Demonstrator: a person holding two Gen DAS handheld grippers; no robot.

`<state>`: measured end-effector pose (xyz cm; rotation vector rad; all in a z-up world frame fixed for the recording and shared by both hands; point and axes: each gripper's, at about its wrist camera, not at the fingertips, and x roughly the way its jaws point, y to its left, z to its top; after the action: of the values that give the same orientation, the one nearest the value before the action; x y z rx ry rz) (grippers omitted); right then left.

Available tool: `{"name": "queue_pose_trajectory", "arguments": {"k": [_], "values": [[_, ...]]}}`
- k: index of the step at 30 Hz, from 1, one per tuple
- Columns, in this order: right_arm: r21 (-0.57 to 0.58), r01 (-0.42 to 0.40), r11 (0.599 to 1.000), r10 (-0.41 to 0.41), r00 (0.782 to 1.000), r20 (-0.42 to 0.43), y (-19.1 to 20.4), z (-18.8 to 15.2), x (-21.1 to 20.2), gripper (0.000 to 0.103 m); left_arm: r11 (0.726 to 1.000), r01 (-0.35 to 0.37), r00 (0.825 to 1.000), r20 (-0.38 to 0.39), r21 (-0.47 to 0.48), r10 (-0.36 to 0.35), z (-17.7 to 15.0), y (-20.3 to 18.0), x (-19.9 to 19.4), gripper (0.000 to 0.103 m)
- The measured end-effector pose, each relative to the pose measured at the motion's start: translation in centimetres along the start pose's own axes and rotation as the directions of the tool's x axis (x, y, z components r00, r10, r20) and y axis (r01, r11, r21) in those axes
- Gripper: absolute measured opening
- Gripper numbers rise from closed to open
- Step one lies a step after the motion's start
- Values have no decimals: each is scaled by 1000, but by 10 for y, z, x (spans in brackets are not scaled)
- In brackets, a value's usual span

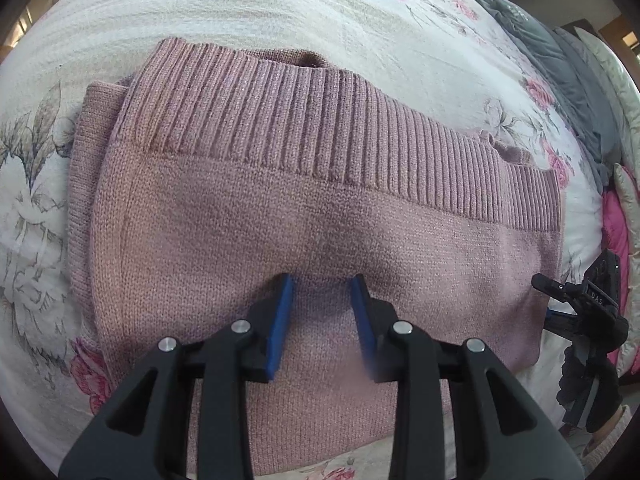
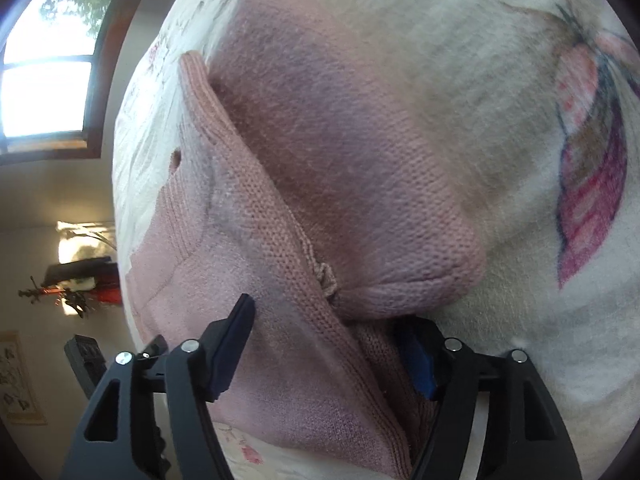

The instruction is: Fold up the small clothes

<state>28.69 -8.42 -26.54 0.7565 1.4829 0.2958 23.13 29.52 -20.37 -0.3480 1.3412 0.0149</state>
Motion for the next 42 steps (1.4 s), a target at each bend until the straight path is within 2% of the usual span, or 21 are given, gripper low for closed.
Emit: {"name": "queue_pose_trajectory", "arguments": {"k": [1,3,4,9,12,15,17,20,25,28,32,35,38,39,40,42], "values": [[-27,5,1000,-5,1000,-2,4,-1,0,49,1000,0,1000,-2,1,0,0,0,0,31],[-17,-49,999,49,999,-9,6,-2,-2,30,1000,5,1000,-3,3,-5,0,1,0,31],[-19,-63,998,63,998,-4,8,-2,-5,27,1000,10,1000,-2,3,-10,0,1,1,31],[-40,-57,998,57,998,8,16,-6,-15,24,997,65,998,1,-44,-65,1,12,0,30],[-74,58,996,-58,998,6,36,-6,-14,23,994,85,996,-4,-63,-86,2,16,-2,29],[-127,173,977,-172,985,17,63,-8,-16,23,993,100,995,-1,-61,-100,0,20,-15,30],[-184,235,955,-231,972,41,90,-10,-17,23,993,106,994,22,-58,-105,-6,26,-28,33],[-284,288,915,-277,958,78,133,-17,-16,22,989,121,992,57,-82,-116,-18,43,-47,34],[-453,290,843,-282,956,88,209,-34,-1,19,977,145,986,105,-155,-130,-35,76,-74,34],[-542,260,800,-268,961,66,250,-52,17,16,974,145,983,137,-177,-121,-43,90,-89,34],[-631,237,739,-281,959,31,287,-80,52,16,965,153,978,173,-213,-117,-48,105,-104,34],[-668,184,721,-270,962,-27,298,-101,75,16,960,162,974,195,-229,-118,-49,116,-114,34],[-705,183,686,-300,953,-45,303,-121,99,19,953,181,969,210,-241,-131,-46,120,-120,35],[-704,175,689,-296,954,-53,303,-123,103,24,952,187,968,211,-242,-137,-45,122,-121,35],[-690,156,707,-281,957,-71,300,-123,102,34,951,194,967,211,-242,-143,-44,122,-121,35],[-648,78,758,-212,969,-131,294,-121,94,47,946,217,964,207,-240,-169,-42,121,-121,39]]}}
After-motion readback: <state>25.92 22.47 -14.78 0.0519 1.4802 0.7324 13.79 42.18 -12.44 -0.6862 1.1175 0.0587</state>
